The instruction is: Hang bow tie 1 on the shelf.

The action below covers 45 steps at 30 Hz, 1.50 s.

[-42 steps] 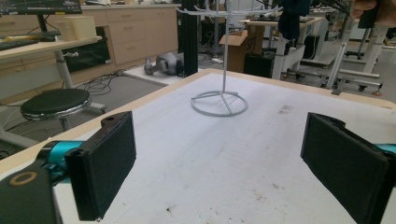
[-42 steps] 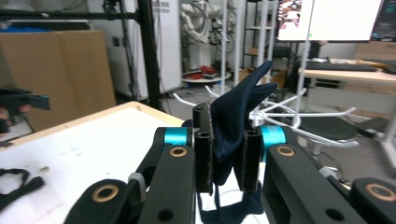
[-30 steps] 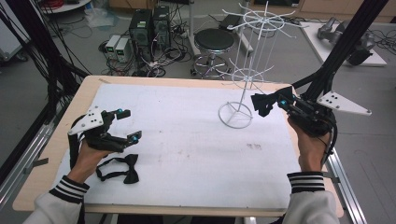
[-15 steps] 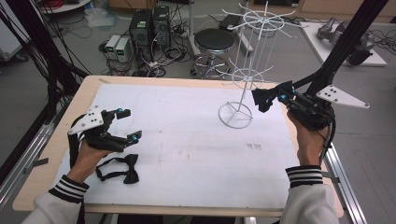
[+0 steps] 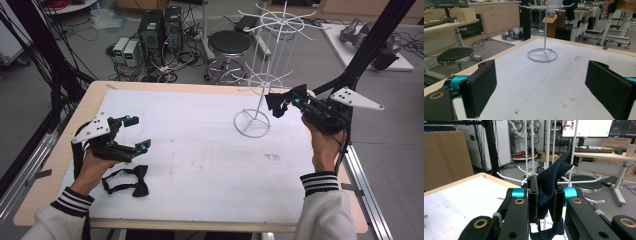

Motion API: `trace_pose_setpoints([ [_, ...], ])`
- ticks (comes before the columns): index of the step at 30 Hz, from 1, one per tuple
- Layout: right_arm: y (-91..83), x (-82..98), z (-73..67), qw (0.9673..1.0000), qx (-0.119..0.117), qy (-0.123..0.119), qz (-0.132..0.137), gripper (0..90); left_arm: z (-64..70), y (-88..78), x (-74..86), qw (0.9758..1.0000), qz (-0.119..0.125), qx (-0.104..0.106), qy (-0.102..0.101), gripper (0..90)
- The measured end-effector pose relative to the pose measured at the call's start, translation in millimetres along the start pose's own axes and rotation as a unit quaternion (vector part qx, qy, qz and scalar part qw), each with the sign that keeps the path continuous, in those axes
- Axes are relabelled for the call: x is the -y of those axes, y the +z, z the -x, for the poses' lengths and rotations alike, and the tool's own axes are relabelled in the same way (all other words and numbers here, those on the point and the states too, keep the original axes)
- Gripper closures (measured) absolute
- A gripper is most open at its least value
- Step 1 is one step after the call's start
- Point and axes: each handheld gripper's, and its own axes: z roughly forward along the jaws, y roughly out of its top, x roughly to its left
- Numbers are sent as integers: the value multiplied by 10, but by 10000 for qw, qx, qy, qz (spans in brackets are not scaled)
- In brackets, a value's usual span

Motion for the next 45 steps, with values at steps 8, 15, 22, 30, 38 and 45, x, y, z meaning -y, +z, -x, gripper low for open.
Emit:
trace_pose_setpoints([
  [8, 59, 14, -3, 10000, 49, -1, -85, 810, -6, -16, -1, 10000, 1, -8, -1, 108],
  [15, 55, 16, 3, 9998, 89, -63, -135, 810, 1, -19, 2, 10000, -2, -11, -4, 108],
  [22, 36, 22, -13, 9993, 86, -151, -343, 810, 3, -22, 7, 10000, 12, -20, -24, 108],
  [30, 135, 40, -41, 9988, 61, -214, -435, 809, 8, -30, 8, 10000, 0, -12, -12, 108],
  [38, 220, 59, -49, 9986, 44, -185, -487, 806, 0, -36, 11, 10000, 0, -27, -6, 108],
  [45, 230, 61, -52, 9985, 73, -216, -488, 766, 2, -31, 14, 10000, -7, -8, -15, 108],
])
